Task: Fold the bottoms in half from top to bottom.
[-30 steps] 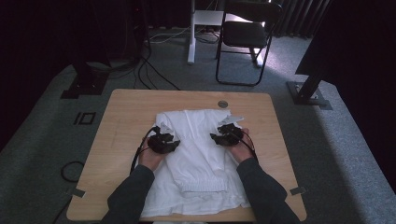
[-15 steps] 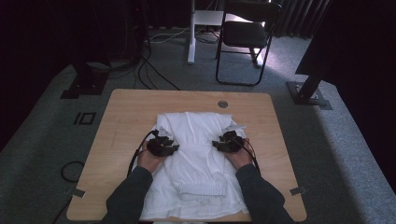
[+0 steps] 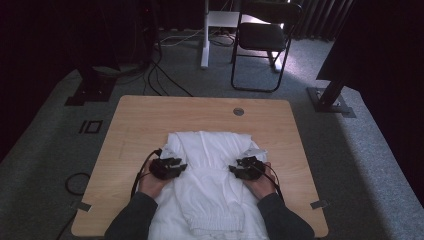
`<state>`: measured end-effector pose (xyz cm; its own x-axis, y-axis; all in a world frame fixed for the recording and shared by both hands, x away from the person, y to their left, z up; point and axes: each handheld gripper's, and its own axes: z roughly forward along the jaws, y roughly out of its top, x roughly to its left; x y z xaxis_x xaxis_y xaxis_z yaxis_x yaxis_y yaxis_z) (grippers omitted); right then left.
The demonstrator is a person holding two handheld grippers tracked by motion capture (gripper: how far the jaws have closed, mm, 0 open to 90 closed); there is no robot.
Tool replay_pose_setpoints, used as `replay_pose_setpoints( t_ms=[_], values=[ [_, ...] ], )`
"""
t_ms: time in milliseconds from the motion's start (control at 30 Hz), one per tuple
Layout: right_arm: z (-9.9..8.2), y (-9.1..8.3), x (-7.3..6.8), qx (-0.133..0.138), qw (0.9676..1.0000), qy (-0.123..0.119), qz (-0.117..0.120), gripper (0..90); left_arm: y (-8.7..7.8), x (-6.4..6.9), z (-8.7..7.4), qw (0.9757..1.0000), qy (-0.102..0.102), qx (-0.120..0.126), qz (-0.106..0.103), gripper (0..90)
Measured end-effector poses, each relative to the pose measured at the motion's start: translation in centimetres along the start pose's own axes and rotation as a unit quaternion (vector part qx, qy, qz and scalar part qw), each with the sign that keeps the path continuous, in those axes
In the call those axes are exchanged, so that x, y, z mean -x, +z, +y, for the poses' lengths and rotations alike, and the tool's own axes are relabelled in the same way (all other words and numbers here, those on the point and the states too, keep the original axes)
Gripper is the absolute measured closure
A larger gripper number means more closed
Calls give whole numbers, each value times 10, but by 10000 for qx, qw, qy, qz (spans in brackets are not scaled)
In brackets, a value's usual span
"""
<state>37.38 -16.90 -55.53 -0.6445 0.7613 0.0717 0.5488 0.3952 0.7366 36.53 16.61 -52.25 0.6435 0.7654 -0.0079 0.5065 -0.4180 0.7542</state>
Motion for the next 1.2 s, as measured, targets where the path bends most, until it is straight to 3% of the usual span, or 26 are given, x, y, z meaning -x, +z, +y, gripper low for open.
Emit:
replay_pose_setpoints(
  t_ms=[133,267,367,433,500,533,567,667,833,900,1033,1133,1200],
  values=[
    [0,0,0,6,10000,11,9,533,-5,-36,25,9970,-434,332,552,607],
    [0,0,1,19,10000,23,32,535,16,-67,44,9941,-611,195,876,541],
    [0,0,1,21,10000,23,37,535,38,-83,45,9931,-896,-7,757,484],
    [0,0,2,24,10000,38,56,536,48,-85,45,9933,-976,-85,608,446],
    [0,0,2,27,10000,33,70,538,55,-83,46,9938,-852,-223,681,445],
    [0,0,2,23,10000,36,72,540,56,-83,45,9934,-822,-340,724,507],
    [0,0,2,21,10000,37,70,542,57,-84,44,9926,-831,-442,764,644],
    [0,0,2,16,10000,13,29,554,50,-87,41,9911,-881,-441,893,864],
    [0,0,4,-1,10000,44,33,588,36,-94,38,9841,-1185,-267,1294,876],
    [0,0,4,-2,10000,48,31,589,37,-93,37,9831,-1153,-362,1378,849],
    [4,0,3,-144,9999,79,17,586,40,-96,35,9828,-1298,-319,1271,661],
    [10,-1,6,-283,9995,89,48,537,39,-93,37,9856,-1267,-125,1111,529],
    [17,-6,10,-71,10000,46,-40,514,38,-92,39,9878,-1244,-10,941,455]
  ],
)
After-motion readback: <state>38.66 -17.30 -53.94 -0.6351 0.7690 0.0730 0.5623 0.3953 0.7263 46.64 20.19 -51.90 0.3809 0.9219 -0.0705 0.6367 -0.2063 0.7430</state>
